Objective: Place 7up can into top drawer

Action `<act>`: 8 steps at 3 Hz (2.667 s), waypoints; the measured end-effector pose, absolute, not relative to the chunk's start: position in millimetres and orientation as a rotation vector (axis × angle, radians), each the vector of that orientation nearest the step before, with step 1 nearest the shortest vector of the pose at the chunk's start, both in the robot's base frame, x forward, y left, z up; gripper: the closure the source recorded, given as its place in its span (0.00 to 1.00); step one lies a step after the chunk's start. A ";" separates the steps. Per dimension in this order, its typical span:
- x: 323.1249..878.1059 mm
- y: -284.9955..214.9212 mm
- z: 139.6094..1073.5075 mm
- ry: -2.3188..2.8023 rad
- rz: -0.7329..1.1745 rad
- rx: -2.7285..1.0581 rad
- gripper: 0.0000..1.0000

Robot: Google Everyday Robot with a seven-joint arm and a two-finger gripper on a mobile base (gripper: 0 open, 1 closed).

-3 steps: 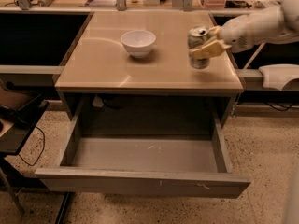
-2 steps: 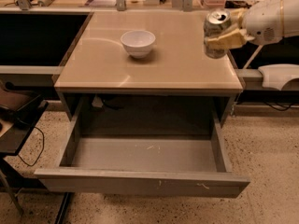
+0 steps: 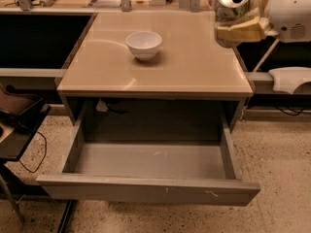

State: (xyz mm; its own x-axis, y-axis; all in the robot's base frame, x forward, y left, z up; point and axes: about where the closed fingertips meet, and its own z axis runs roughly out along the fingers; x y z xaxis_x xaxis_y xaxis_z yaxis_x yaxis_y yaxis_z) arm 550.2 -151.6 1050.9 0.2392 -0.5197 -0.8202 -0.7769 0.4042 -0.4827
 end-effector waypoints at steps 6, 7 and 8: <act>528.6 -69.4 811.7 1.591 0.256 -1.225 1.00; 548.4 -55.7 780.6 1.628 0.228 -1.266 1.00; 549.2 -49.3 780.4 1.621 0.234 -1.277 1.00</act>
Offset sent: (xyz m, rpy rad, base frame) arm -0.0759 0.0752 -0.0943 0.3017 0.2714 0.0545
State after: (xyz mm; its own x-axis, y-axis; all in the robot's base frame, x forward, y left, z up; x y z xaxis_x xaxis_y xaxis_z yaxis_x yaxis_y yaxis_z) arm 549.2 -49.3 780.4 0.0766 -0.6144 -0.7853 -0.8112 0.4195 -0.4073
